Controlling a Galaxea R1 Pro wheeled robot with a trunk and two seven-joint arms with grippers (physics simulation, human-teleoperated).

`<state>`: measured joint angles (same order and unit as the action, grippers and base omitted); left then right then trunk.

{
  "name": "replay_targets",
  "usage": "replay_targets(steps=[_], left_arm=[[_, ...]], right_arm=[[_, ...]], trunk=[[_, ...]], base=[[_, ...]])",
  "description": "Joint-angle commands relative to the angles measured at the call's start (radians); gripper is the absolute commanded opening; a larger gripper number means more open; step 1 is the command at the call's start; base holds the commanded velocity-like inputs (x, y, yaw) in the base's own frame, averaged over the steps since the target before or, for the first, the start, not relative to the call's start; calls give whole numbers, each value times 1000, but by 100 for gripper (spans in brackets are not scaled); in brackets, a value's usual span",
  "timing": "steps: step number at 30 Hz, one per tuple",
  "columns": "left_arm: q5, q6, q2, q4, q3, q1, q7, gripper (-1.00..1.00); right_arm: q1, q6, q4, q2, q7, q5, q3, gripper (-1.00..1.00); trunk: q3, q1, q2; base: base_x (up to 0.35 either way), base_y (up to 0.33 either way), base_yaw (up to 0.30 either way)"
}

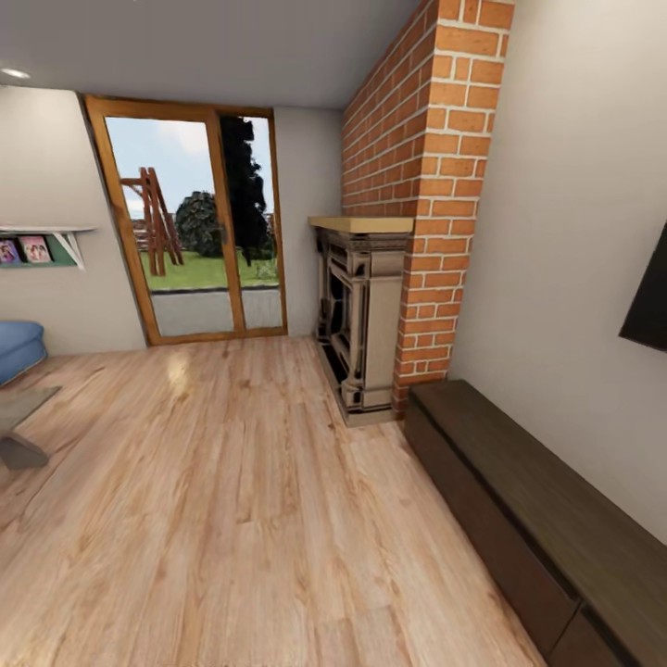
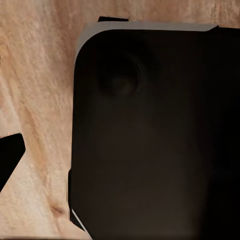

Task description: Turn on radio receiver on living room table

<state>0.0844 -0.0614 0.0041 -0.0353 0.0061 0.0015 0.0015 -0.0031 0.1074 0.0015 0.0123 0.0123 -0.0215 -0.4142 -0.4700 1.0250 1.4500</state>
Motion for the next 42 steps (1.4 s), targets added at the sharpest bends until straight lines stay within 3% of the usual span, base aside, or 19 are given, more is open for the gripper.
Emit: replay_targets(steps=[1,42], left_arm=[[0,0,0,0,0,0,0,100],[0,0,1,0,0,0,-3,100]], right_arm=[[0,0,0,0,0,0,0,100],[0,1,0,-1,0,0,0,100]], trunk=[[0,0,0],[0,0,0]], base=[[0,0,275],[0,0,275]])
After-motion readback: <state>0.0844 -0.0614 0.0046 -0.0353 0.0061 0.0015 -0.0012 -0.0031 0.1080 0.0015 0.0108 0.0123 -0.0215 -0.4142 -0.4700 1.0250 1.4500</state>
